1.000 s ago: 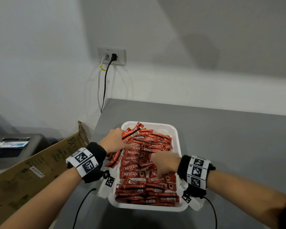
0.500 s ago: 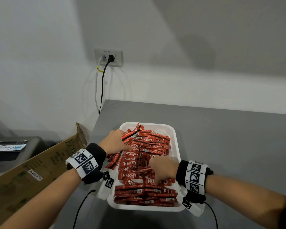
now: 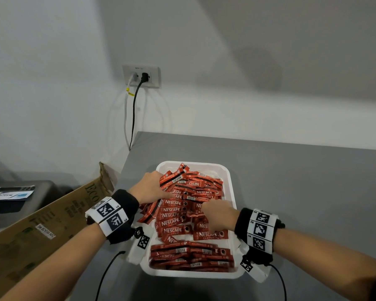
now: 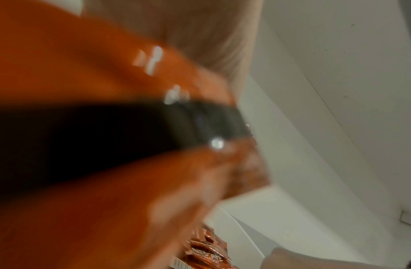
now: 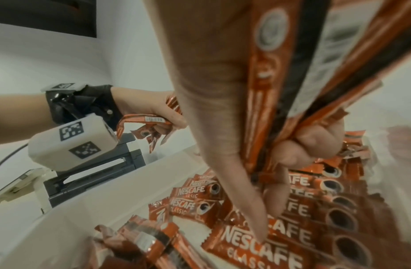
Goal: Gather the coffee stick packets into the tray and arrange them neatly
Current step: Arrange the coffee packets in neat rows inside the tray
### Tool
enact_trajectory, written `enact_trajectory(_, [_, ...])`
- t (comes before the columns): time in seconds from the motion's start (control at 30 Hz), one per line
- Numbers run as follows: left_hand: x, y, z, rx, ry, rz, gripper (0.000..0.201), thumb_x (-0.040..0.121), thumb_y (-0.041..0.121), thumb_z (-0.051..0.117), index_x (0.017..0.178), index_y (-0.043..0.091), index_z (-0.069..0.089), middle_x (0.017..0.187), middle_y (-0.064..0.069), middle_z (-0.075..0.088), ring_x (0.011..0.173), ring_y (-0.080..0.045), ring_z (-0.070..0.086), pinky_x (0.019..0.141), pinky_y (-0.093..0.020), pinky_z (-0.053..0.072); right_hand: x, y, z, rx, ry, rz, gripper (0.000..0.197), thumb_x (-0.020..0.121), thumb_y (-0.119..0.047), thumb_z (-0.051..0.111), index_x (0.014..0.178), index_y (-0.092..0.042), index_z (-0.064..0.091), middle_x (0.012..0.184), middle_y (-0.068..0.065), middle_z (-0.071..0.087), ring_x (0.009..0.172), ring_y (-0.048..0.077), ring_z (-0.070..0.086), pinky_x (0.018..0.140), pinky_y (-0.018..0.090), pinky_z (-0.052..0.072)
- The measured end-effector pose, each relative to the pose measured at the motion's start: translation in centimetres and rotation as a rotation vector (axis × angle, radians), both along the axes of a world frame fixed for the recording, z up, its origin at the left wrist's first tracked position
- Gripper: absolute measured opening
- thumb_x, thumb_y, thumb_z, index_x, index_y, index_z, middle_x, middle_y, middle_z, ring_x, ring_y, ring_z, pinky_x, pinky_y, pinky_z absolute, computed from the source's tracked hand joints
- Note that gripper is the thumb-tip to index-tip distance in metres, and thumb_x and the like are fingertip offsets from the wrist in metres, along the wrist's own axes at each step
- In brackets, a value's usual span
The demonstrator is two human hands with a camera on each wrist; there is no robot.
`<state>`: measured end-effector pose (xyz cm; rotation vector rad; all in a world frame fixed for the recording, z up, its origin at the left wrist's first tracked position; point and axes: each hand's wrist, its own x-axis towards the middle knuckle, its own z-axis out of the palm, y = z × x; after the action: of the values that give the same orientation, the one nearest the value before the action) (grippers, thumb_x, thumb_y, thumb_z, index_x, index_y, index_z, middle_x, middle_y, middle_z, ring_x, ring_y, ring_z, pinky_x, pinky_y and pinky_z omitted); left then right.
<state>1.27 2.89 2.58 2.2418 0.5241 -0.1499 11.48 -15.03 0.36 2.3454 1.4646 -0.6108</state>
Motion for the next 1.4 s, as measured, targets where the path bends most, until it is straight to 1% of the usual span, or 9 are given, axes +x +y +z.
enact_trajectory(0.13, [0.0,0.0,0.1,-0.002,0.005,0.008,0.032,0.081,0.023,0.071,0.110,0.013,0.059,0.098,0.000,0.067,0.073,-0.003,0.062,0.066,-0.013,0.048,-0.3,0.4,0.1,0.072,0.063,-0.017,0.027,0.079,-0.018,0.072,0.073,-0.010,0.047,0.070,-0.002,0.050,0.064,0.015,0.052,0.048,0.021,0.038])
enact_trajectory(0.23, [0.1,0.1,0.0,0.023,-0.002,0.020,0.033,0.080,0.023,0.072,0.109,0.012,0.060,0.101,-0.002,0.068,0.073,-0.002,0.060,0.066,-0.012,0.045,-1.4,1.8,0.2,0.230,0.170,0.004,0.028,0.081,-0.031,0.072,0.098,-0.010,0.062,0.084,-0.001,0.062,0.079,0.017,0.062,0.065,0.025,0.051])
enact_trajectory(0.3, [0.2,0.0,-0.1,0.042,-0.007,0.018,0.034,0.080,0.024,0.073,0.109,0.012,0.061,0.101,-0.002,0.068,0.072,0.000,0.059,0.065,-0.010,0.044,-2.3,2.8,0.0,0.221,0.155,0.085,0.033,0.081,-0.033,0.072,0.101,-0.009,0.062,0.092,0.004,0.067,0.083,0.021,0.064,0.072,0.032,0.054])
enact_trajectory(0.5, [-0.1,0.1,0.2,0.055,-0.016,0.028,0.028,0.079,0.024,0.073,0.104,0.013,0.063,0.095,0.001,0.068,0.069,0.002,0.058,0.062,-0.010,0.043,-3.4,4.1,-0.5,0.145,0.018,0.205,0.032,0.085,-0.030,0.067,0.100,-0.004,0.059,0.096,0.010,0.065,0.084,0.027,0.062,0.061,0.031,0.042])
enact_trajectory(0.7, [-0.1,0.2,0.2,0.058,-0.010,0.039,0.029,0.079,0.023,0.073,0.104,0.012,0.063,0.099,-0.004,0.068,0.069,0.000,0.057,0.062,-0.010,0.043,-3.9,4.8,-0.8,0.129,0.016,0.227,0.023,0.086,-0.027,0.064,0.094,-0.007,0.056,0.090,0.010,0.062,0.070,0.023,0.050,0.047,0.026,0.032])
enact_trajectory(0.8, [-0.1,0.1,0.3,0.054,-0.022,0.043,0.029,0.080,0.022,0.073,0.105,0.012,0.062,0.099,-0.003,0.068,0.068,0.002,0.057,0.060,-0.010,0.043,-3.9,5.3,-0.9,0.134,-0.008,0.253,0.028,0.088,-0.028,0.061,0.104,-0.005,0.056,0.100,0.011,0.064,0.070,0.022,0.048,0.045,0.025,0.029])
enact_trajectory(0.93, [-0.1,0.2,0.4,0.057,-0.022,0.042,0.029,0.079,0.023,0.073,0.105,0.013,0.062,0.099,-0.004,0.069,0.068,0.001,0.057,0.061,-0.010,0.043,-3.7,5.7,-0.7,0.103,-0.007,0.210,0.032,0.089,-0.029,0.062,0.109,-0.005,0.054,0.104,0.011,0.063,0.074,0.023,0.051,0.046,0.025,0.031])
enact_trajectory(1.07, [0.0,0.2,0.3,0.059,-0.013,0.046,0.032,0.079,0.023,0.073,0.106,0.012,0.062,0.100,-0.004,0.069,0.070,-0.003,0.059,0.064,-0.011,0.044,-3.5,5.8,-0.5,0.120,0.028,0.155,0.032,0.088,-0.027,0.063,0.109,-0.005,0.054,0.106,0.012,0.063,0.092,0.029,0.062,0.062,0.031,0.041])
enact_trajectory(1.4, [-0.1,-0.1,0.5,0.062,-0.029,0.037,0.030,0.079,0.023,0.073,0.105,0.011,0.062,0.098,-0.003,0.068,0.068,0.001,0.057,0.063,-0.010,0.043,-3.4,5.9,-0.5,0.138,0.057,0.130,0.037,0.086,-0.028,0.065,0.112,-0.004,0.054,0.107,0.013,0.063,0.093,0.029,0.061,0.066,0.032,0.043])
